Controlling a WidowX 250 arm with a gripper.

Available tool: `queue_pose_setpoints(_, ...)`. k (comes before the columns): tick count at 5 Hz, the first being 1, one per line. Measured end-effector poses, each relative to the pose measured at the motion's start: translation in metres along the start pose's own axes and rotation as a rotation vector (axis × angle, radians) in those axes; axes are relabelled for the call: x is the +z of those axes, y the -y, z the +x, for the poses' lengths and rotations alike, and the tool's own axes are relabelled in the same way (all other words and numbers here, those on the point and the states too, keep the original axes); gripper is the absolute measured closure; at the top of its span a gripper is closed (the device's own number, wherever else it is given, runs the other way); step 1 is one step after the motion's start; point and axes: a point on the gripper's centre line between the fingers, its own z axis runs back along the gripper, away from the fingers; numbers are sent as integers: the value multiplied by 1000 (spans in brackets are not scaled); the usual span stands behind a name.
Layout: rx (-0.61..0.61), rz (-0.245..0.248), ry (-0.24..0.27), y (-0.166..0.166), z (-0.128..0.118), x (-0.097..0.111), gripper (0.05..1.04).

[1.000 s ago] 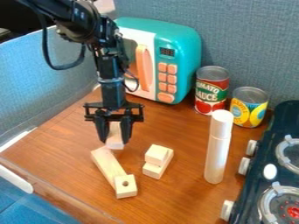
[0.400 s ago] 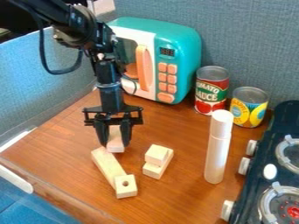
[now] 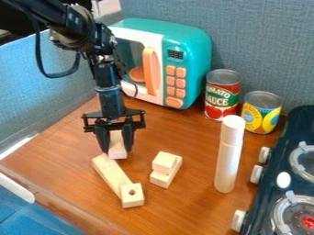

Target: REMOVE TRIANGHT FROM TOP TO END OF THE TABLE

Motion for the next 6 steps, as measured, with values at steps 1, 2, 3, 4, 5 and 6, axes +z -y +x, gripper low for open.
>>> queue_pose_setpoints(1, 68, 46, 23, -14, -8, 14, 539)
queue_pose_setpoints(2, 134, 59, 65, -24, -15, 32, 539)
queue_pose_setpoints(3, 178, 59, 86, -29, -23, 41, 539)
queue_pose_setpoints(4, 233, 51, 46, -46, -33, 35, 539)
queue_pose_setpoints(5, 273, 55, 18, -57, -41, 26, 539)
queue_pose_setpoints(6, 414, 91, -30, -75, -60, 9, 539)
